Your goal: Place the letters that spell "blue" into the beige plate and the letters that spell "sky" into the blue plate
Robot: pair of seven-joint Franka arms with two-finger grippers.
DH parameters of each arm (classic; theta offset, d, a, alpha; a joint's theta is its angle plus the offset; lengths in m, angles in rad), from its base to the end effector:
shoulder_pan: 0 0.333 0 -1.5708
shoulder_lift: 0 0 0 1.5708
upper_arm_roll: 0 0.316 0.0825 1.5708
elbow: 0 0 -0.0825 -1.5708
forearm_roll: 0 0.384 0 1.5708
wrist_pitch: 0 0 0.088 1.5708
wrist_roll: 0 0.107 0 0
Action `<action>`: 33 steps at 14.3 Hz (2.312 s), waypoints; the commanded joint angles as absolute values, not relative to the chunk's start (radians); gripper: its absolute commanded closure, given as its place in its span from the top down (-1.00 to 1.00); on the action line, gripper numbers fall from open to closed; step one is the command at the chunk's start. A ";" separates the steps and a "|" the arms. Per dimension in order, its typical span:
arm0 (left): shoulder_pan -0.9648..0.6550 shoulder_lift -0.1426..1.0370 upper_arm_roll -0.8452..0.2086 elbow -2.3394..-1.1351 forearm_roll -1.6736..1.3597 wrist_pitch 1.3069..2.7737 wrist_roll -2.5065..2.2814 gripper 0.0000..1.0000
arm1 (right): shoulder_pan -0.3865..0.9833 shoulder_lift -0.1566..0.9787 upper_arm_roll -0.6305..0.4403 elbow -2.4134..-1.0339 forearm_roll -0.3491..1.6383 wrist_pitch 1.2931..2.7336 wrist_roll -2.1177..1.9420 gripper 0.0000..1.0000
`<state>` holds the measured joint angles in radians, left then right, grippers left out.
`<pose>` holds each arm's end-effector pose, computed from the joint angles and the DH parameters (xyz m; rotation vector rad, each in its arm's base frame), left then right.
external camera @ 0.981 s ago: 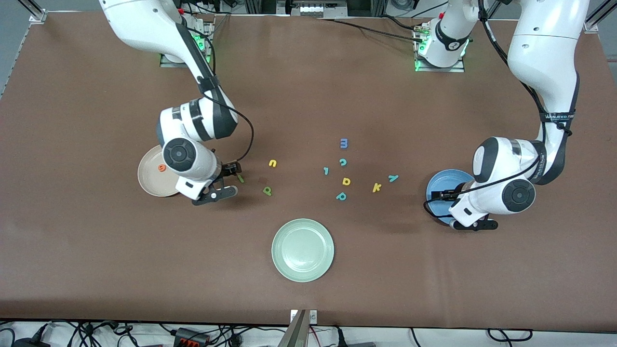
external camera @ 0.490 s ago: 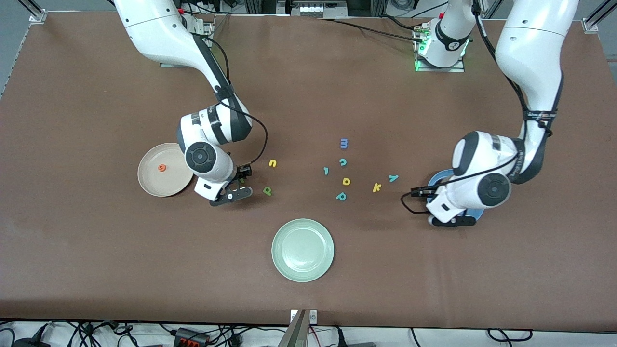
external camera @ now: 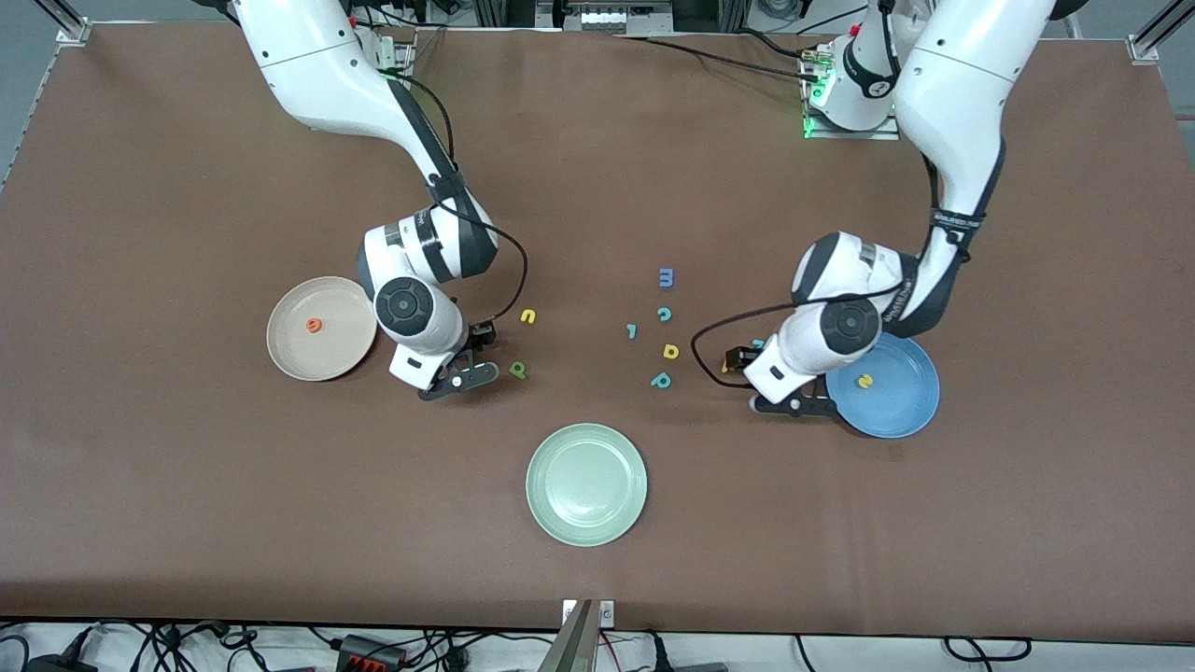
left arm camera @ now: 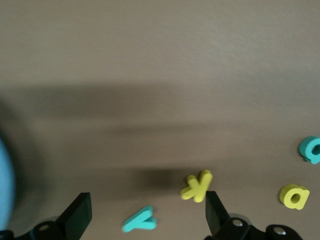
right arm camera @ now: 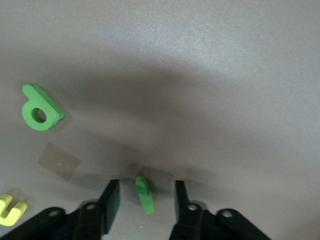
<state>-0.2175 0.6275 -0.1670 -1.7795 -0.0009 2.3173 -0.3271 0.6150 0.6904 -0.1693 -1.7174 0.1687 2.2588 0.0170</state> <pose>0.6053 -0.2369 0.2012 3.0716 -0.0452 -0.1708 0.5860 0.2946 0.1806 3.0701 0.5321 -0.2100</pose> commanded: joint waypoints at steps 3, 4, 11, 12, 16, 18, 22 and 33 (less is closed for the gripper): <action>-0.259 0.612 -0.164 -1.859 0.005 2.434 -0.319 0.75 | 0.623 0.709 -0.172 -1.700 0.179 2.260 0.003 -0.33; -0.265 0.614 -0.164 -1.856 0.005 2.436 -0.319 0.67 | 0.623 0.710 -0.172 -1.700 0.178 2.260 0.003 -0.46; -0.291 0.649 -0.164 -1.861 0.055 2.502 -0.319 0.26 | 0.603 0.660 -0.184 -1.706 0.176 2.243 -0.002 -0.92; -0.291 0.649 -0.164 -1.861 0.055 2.502 -0.321 0.03 | 0.588 0.641 -0.213 -1.710 0.175 2.227 -0.002 -0.92; -0.291 0.647 -0.163 -1.861 0.055 2.502 -0.319 -0.70 | 0.520 0.592 -0.314 -1.744 0.175 2.087 -0.049 -0.92; -0.288 0.641 -0.163 -1.861 0.057 2.500 -0.321 -0.86 | 0.506 0.569 -0.365 -1.788 0.175 2.028 -0.061 -0.92; -0.275 0.591 -0.150 -1.855 0.055 2.442 -0.322 -0.89 | 0.503 0.532 -0.405 -1.864 0.175 1.959 -0.061 -0.91; 0.012 0.547 -0.147 -1.789 0.102 2.106 -0.022 -0.85 | 0.534 0.529 -0.371 -1.758 0.192 1.983 -0.048 1.00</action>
<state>0.0002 0.5247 -0.1383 -1.7779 0.0479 2.1080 -0.0496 0.5010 0.5376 -0.3937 -1.8307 0.1755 2.0095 -0.0532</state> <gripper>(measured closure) 0.758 0.256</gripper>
